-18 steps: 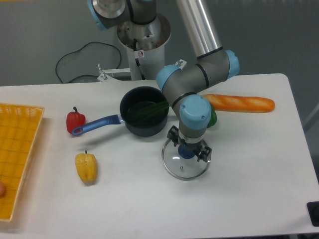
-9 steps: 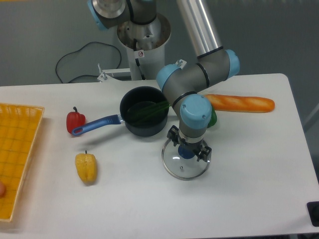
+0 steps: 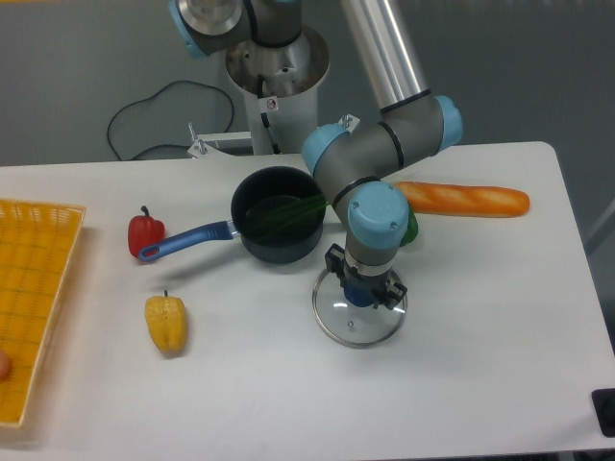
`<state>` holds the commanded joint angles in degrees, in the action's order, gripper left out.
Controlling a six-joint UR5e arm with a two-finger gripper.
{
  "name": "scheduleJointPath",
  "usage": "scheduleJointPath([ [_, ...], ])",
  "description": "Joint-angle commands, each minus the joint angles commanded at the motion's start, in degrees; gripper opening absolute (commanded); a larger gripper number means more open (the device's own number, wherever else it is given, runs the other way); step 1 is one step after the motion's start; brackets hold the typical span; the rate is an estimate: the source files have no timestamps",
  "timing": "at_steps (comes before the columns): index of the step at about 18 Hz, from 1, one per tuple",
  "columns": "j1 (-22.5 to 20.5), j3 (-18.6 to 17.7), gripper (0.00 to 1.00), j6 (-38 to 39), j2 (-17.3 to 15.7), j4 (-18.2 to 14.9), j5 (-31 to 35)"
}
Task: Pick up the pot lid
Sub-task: 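Close the gripper around the blue knob of the glass lid, then lift the glass lid by its knob and carry it toward the saucepan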
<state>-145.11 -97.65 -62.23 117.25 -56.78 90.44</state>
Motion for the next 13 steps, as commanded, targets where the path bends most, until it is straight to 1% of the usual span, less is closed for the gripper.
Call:
scheduleJointPath([
  [1,0.0,0.2,0.38,0.0,0.0,-0.1,0.0],
  [6,0.0,1.8,0.38,-0.1,-0.1,-0.9,0.2],
  [7,0.0,2.4,0.38,-0.2,-0.3,-1.7,0.3],
  [11,0.3,5.9,0.38,-0.5,-0.4,-6.8,0.4],
  [13,0.8,6.2,0.38,-0.7,-0.9,-7.6,0.4],
])
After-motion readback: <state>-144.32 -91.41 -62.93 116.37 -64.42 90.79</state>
